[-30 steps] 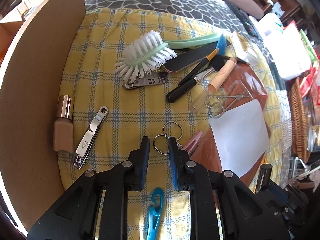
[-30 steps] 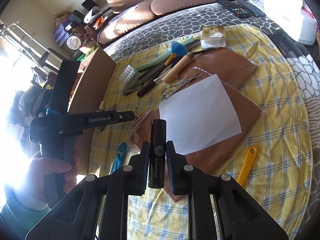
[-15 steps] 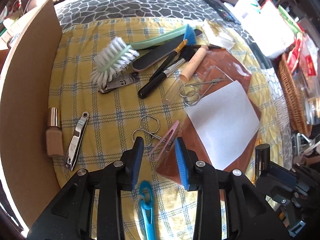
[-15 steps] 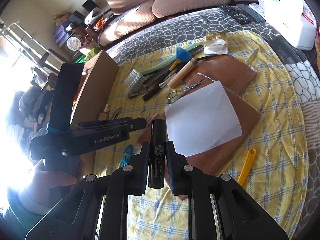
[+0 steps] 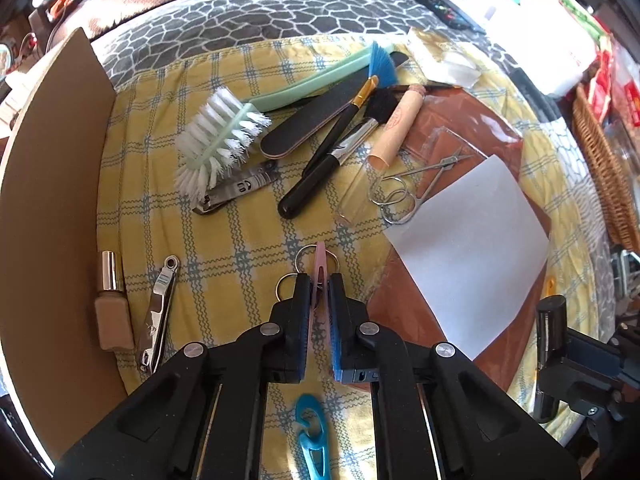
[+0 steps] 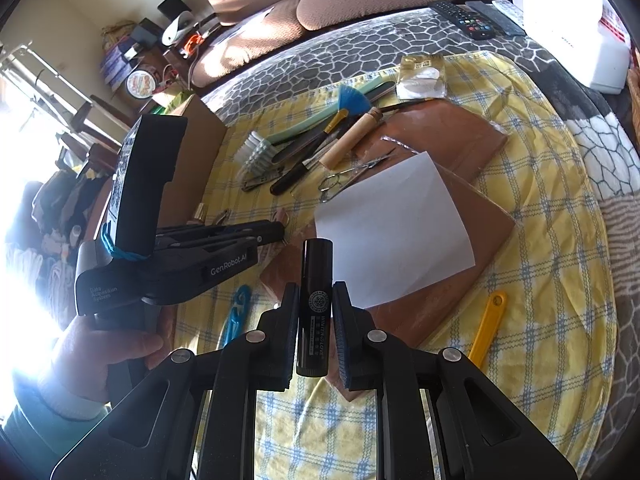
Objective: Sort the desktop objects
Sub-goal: 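Close the left gripper on the keyring of the pink nail file and lift it, then carry the pink file with the left gripper while the right gripper carries the black tube to the box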
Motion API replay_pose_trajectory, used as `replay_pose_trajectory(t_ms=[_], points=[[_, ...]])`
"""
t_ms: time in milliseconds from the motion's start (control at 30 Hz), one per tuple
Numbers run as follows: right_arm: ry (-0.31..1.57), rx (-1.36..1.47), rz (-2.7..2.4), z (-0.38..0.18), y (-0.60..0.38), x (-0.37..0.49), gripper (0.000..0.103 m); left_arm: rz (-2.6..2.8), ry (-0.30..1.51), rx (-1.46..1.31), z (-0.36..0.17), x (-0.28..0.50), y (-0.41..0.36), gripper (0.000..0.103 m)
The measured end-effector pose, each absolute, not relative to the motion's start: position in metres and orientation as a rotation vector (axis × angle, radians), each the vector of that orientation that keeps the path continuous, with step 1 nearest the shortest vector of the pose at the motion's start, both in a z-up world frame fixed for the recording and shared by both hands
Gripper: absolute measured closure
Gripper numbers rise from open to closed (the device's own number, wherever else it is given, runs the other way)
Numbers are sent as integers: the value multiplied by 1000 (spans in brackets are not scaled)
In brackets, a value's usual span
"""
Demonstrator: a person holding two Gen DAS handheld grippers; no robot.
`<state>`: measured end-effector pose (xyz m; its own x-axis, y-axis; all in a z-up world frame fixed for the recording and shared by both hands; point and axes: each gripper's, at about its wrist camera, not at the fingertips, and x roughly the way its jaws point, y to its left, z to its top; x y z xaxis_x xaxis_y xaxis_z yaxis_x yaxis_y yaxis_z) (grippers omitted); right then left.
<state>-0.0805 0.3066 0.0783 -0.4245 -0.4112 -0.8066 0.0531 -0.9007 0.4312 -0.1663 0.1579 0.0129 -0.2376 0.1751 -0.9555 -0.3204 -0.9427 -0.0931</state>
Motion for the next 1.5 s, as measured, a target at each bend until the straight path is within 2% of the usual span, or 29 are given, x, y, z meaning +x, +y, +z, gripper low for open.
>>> replay_pose_trajectory(t_ms=[367, 933, 1500], points=[[-479, 1489, -2403, 91, 299, -78, 88, 2236, -10, -1673, 47, -155, 129, 95], [-392, 1440, -2413, 137, 238, -74, 88, 2286, -144, -1568, 123, -119, 49, 95], [-295, 1417, -2366, 155, 145, -80, 87, 2371, -247, -1549, 149, -90, -59, 95]])
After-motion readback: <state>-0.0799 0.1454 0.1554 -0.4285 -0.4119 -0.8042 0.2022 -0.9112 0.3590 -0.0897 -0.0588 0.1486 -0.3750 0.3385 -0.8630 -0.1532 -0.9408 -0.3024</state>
